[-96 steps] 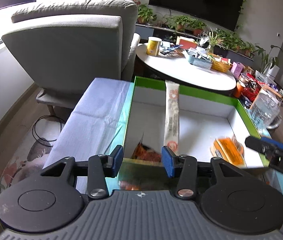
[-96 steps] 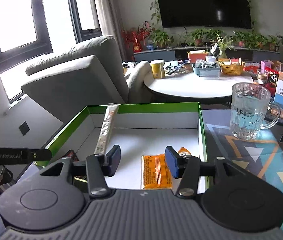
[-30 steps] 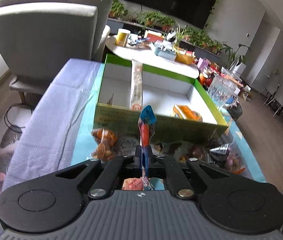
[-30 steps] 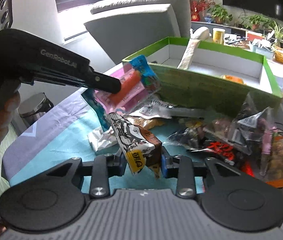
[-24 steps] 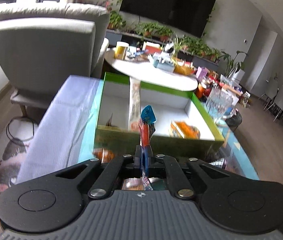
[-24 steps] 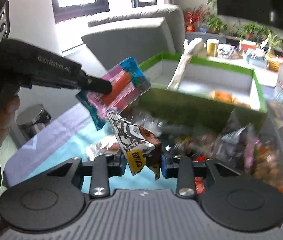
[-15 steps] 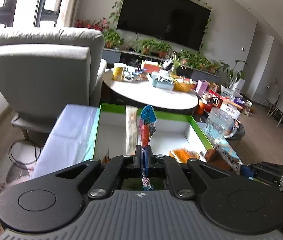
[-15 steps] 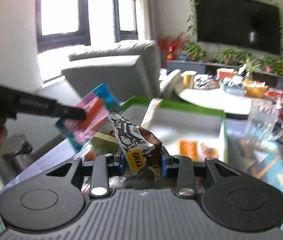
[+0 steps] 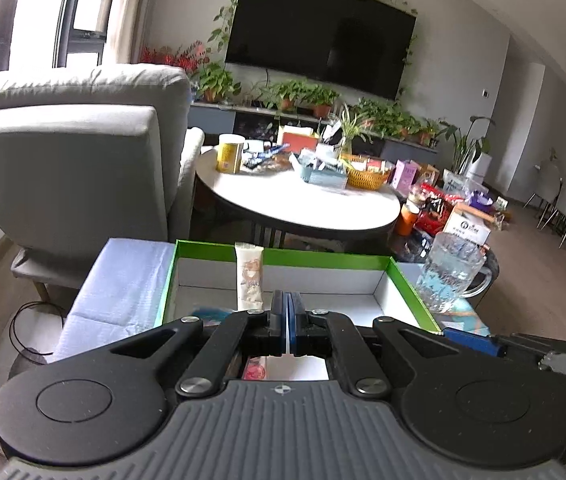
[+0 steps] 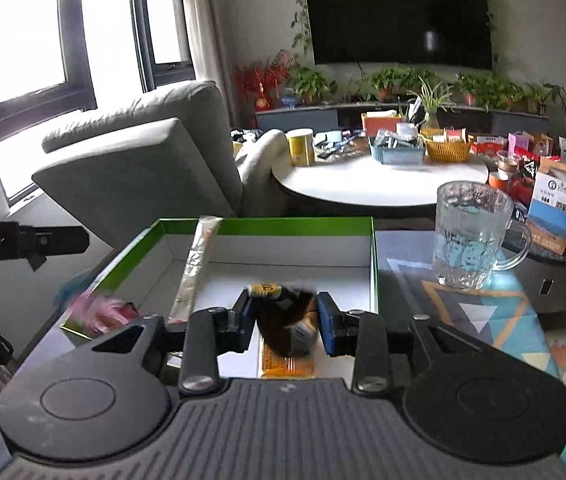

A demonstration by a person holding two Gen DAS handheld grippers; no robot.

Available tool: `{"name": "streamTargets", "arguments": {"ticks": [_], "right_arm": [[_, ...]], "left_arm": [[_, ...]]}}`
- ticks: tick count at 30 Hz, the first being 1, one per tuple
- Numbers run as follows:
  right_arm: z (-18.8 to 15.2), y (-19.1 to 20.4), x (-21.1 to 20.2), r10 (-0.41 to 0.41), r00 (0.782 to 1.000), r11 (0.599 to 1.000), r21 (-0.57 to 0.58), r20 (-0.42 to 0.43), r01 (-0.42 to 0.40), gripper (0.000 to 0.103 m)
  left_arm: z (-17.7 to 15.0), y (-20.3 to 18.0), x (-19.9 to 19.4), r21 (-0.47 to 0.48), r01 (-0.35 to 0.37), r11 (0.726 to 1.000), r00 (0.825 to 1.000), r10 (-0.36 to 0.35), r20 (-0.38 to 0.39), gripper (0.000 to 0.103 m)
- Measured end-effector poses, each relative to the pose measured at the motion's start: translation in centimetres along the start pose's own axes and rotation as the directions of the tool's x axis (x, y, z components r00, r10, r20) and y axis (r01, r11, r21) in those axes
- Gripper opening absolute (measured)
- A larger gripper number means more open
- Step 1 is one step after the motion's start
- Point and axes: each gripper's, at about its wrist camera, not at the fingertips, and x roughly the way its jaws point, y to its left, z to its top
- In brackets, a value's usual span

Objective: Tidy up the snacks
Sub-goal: 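Drop the pink candy bag into the box with the left while the right drops the bar inside, then grasp the clear bag of brown cookies with the left gripper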

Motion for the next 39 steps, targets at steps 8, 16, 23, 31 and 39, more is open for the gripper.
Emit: {"name": "streamTargets", "arguments": {"ticks": [8,16,23,31,39], "right_arm": [[-0.5,-0.6,1.4,0.010,1.000,1.000,0.023,-0.025,-0.010,0.027],[-0.5,-1.1,0.1,0.018,1.000,0.996,0.082,0.024,-0.020,0.028],[-0.3,-1.1,-1.2,0.009,0.999,0.997,0.082,0.040,-0.012,0.031],[-1.3,-0.6,-3.3,0.031,0.999,0.999,0.030,0.043,-0.032,0.031],[-3.3,-0.4,-4.9,0.015,1.000,0.999,-0.053,0.010,-0.014,0.031]], "left_arm": [[-0.8,1.6,1.4,-0.030,-0.029,0.999,0.998,0.027,-0.054,0.002],[-2.3,3.0,1.3,-0.070,-0.069,0.995,0.992,0.061,-0.112,0.021],[-4.2,4.3,-0.3,-0.088,-0.103,0.991,0.983,0.088,-0.160,0.024],[-7.8,4.9,-1.0,-0.093,-0.134,0.987,0.967,0.110,-0.229,0.042],[-9.1,5.0,0.5,-0.092,-0.154,0.984,0.955,0.125,-0.269,0.042]]}}
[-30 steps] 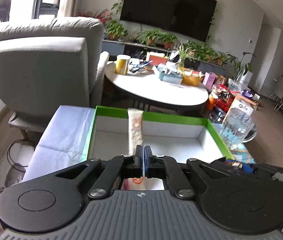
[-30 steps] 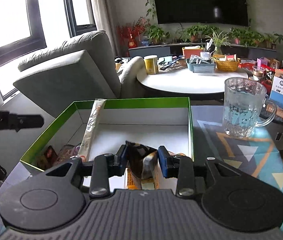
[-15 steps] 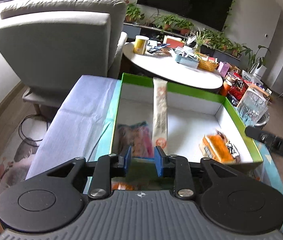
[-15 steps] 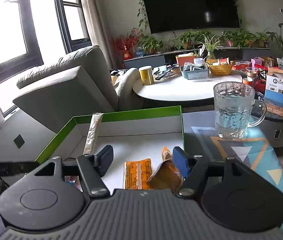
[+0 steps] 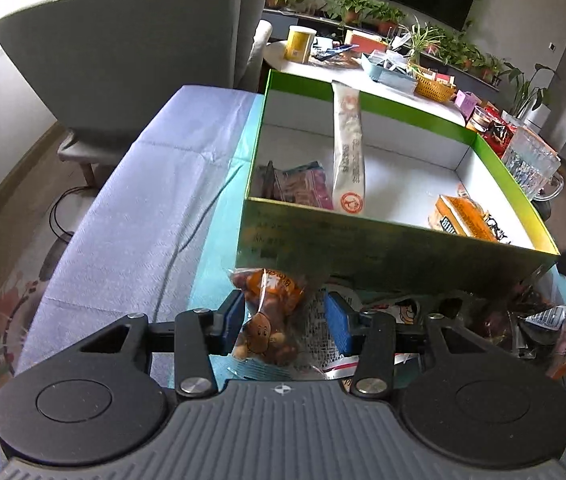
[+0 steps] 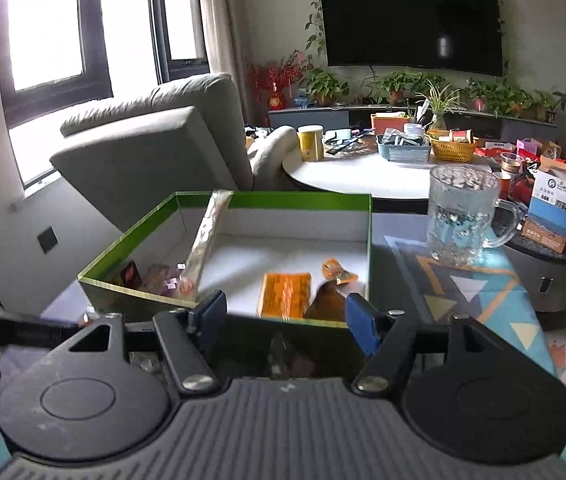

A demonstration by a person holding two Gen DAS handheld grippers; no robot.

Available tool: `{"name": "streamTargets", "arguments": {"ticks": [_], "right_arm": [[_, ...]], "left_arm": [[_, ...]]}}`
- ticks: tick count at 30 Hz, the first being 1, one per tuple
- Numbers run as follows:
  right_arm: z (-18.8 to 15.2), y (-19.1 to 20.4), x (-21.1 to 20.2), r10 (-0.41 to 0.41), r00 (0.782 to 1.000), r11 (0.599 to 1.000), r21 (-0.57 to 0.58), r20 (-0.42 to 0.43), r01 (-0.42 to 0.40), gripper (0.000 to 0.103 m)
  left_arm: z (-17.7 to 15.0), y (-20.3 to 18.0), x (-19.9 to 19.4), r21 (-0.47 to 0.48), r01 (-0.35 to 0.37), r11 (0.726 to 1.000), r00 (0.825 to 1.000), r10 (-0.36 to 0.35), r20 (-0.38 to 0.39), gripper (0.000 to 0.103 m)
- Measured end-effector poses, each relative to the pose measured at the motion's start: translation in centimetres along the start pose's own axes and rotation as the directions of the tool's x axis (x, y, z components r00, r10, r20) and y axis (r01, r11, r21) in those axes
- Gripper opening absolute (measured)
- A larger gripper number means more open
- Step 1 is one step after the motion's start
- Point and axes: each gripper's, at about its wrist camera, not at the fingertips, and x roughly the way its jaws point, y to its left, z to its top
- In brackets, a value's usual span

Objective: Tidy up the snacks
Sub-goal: 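Grasp the clear bag of brown cookies with the left gripper, then lift the cookie bag toward the box with the left while the right reaches into the candy pile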

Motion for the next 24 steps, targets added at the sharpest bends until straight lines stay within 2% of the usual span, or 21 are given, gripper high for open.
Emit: {"name": "streamTargets", "arguments": {"ticks": [3,7,13,17,24], "right_arm": [[-1.3,-0.5,-0.5,-0.011,1.000,1.000,-0.002,-0.024,0.011,0.031],[-2.7,-1.1,-0.8,0.012,0.997,1.000,0.020,-0.073,-0.011,0.031],[-2.7,0.2,-0.6,0.039,0.997,0.999,0.006,-0.073,-0.038,0.031],[-2.8,0.3,-0.7,0.030,0.997,1.000,-0.006,-0.070,-0.030,0.031],[-3.5,-0.6,0.0,0.000,0.995,0.999,0.038,-0.095,0.004,0.032]], "left_arm": [[-0.2,0.3,0.2,-0.006,0.003,1.000,1.000,-0.003,0.011,0.037],[-0.4,0.8,-0.1,-0.020,0.013,1.000,1.000,-0.012,0.025,0.027],[-0.7,1.0,-1.2,-0.025,0.008,1.000,0.999,-0.006,0.051,0.026],[-0.4,1.2,-2.7,-0.028,0.007,1.000,0.996,-0.004,0.087,0.026],[-0.1,0.7,-4.5,-0.008,0.023,1.000,0.992,-0.022,0.128,0.026]]}}
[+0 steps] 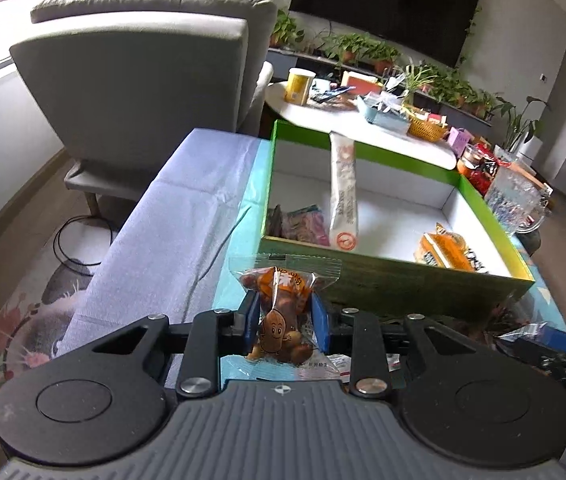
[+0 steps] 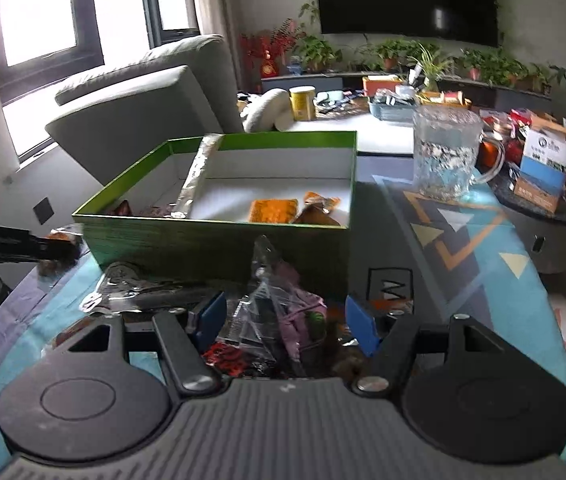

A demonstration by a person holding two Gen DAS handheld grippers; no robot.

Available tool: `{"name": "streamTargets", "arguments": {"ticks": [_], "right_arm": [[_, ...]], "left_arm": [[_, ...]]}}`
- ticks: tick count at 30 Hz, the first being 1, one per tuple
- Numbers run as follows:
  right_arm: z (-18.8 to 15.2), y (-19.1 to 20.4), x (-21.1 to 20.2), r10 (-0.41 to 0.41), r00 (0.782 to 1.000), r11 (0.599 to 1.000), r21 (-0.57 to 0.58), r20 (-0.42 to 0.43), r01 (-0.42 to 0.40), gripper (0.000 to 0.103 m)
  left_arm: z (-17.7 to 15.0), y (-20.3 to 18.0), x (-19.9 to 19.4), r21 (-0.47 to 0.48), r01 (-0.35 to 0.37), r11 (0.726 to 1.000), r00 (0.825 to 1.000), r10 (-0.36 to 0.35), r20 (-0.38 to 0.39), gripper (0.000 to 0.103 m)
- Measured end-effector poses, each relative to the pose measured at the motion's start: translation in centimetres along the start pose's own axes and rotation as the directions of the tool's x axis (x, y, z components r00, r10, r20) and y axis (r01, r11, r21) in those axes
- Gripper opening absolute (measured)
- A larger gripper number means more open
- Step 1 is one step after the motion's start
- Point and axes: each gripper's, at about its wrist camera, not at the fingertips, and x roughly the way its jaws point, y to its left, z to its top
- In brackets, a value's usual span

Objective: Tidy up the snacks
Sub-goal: 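Lift the cookie bag toward the box with the left while the right reaches into the candy pile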

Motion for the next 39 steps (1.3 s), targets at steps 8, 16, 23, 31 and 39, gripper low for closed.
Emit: {"name": "streamTargets", "arguments": {"ticks": [8,16,23,31,39], "right_arm": [[-0.7,-0.9,-1.0,-0.028,1.000,1.000,-0.011,0.009,0.028,0.032],[-1.4,-2.8,-2.4,-0.068,0.997,0.998,0.008,0.024,0.067,0.032],[-1.4,-3.2,-2.5,-0.034,0.999,0.999,0.036,0.043,0.033,0.036],[-1.2,0.0,1.0,0.064,0.998,0.998,-0.013,0.016,-0.064,0.037],[-1.2,-1.0,2.2,0.093,0.996,0.992,0.082,-0.001,-0.093,0.036]], "left_arm": [[0.4,-0.6,-0.8,0.008,0.016,1.000,1.000,-0.016,0.021,0.026],[0.2,-1.3,-0.9,0.019,0.024,1.000,0.999,-0.024,0.025,0.026],[0.3,-2.2,-0.8,0.035,0.036,0.999,0.999,-0.037,0.020,0.026],[0.6,-2.5,-1.5,0.049,0.023,0.999,0.999,-0.025,0.026,0.026],[0.9,-2.0,-1.3,0.031,0.013,0.999,1.000,-0.014,0.028,0.026]]}}
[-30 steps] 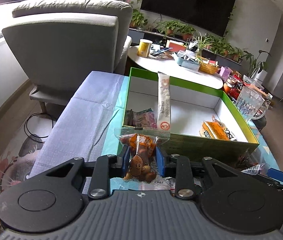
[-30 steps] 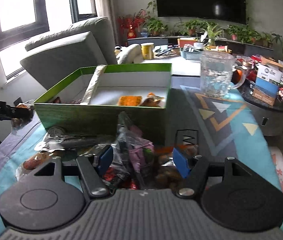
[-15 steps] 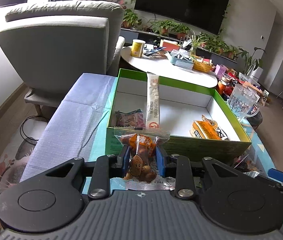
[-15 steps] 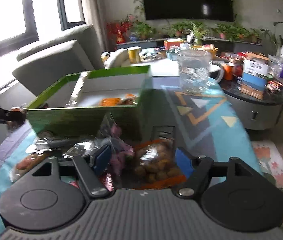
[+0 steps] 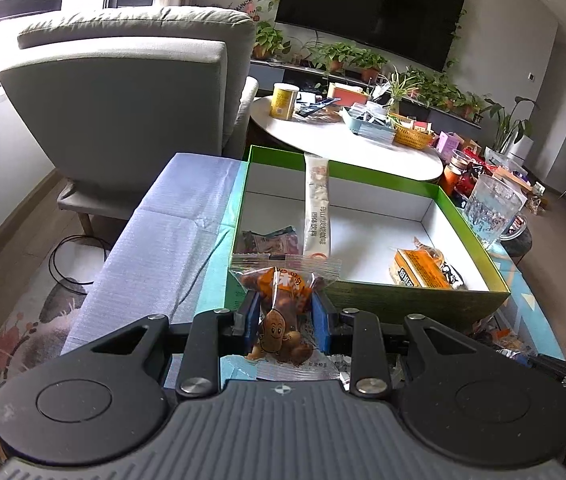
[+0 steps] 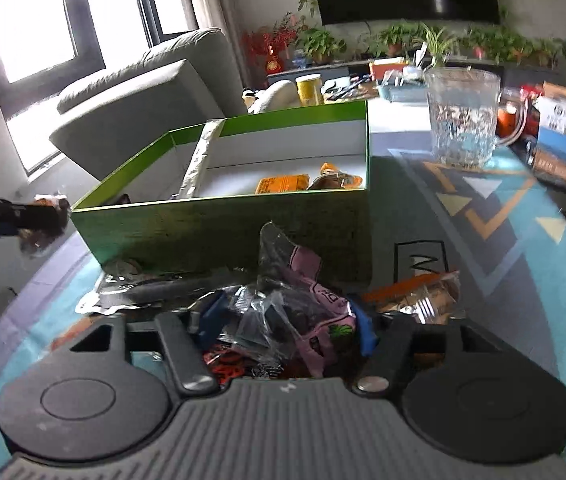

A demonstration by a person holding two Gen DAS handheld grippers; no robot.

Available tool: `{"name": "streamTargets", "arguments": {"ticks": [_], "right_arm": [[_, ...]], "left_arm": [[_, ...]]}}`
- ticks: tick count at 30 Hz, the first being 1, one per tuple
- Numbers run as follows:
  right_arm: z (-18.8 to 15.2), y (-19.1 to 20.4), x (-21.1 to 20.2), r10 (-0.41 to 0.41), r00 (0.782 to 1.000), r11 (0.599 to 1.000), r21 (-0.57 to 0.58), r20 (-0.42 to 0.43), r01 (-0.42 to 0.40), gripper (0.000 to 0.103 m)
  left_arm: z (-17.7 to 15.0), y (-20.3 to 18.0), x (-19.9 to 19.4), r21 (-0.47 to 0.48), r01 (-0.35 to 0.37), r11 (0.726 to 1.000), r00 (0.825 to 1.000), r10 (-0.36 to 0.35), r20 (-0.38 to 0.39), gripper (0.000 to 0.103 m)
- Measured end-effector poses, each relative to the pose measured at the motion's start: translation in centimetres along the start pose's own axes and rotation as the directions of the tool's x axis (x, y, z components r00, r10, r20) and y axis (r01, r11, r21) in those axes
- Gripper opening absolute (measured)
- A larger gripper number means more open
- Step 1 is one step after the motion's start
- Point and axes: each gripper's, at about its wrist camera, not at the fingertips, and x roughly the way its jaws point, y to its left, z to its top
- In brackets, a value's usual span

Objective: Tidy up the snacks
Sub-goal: 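Lift the cookie bag toward the box with the left while the right reaches into the candy pile, then lower the cookie bag into the box with the left while the right drops a pink candy bag in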

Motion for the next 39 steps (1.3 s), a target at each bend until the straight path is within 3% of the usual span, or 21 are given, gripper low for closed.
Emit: {"name": "streamTargets", "arguments": {"ticks": [9,17,30,39], "right_arm": [[-0.1,-0.3,-2.2,-0.040,0.999,0.999,0.027,0.017,0.040,0.032],[2.7,1.3,-4.9,-0.007,0.989,1.000,-0.026,0.147,0.011,0.032],[7.4,2.3,-2.5,0.041,0.973,0.998,-0.050,0.226,-0.030,0.032],[8.6,2.0,0.4,0.057,0.979,0.998,-0.029,0.198,-0.053,0.032]], "left_arm": [[-0.1,-0.8,-0.3,0.015,0.029,0.999,1.000,-0.029,0.003,0.026],[0.9,-1.9,-1.1,0.041,0.051,0.998,0.997,-0.053,0.048,0.026],[4.9,-4.7,1.2,0.102,0.078,0.992,0.991,-0.088,0.098,0.026],[6.0,-5.4,5.1,0.109,0.087,0.990,0.995,-0.092,0.049,0.026]]}}
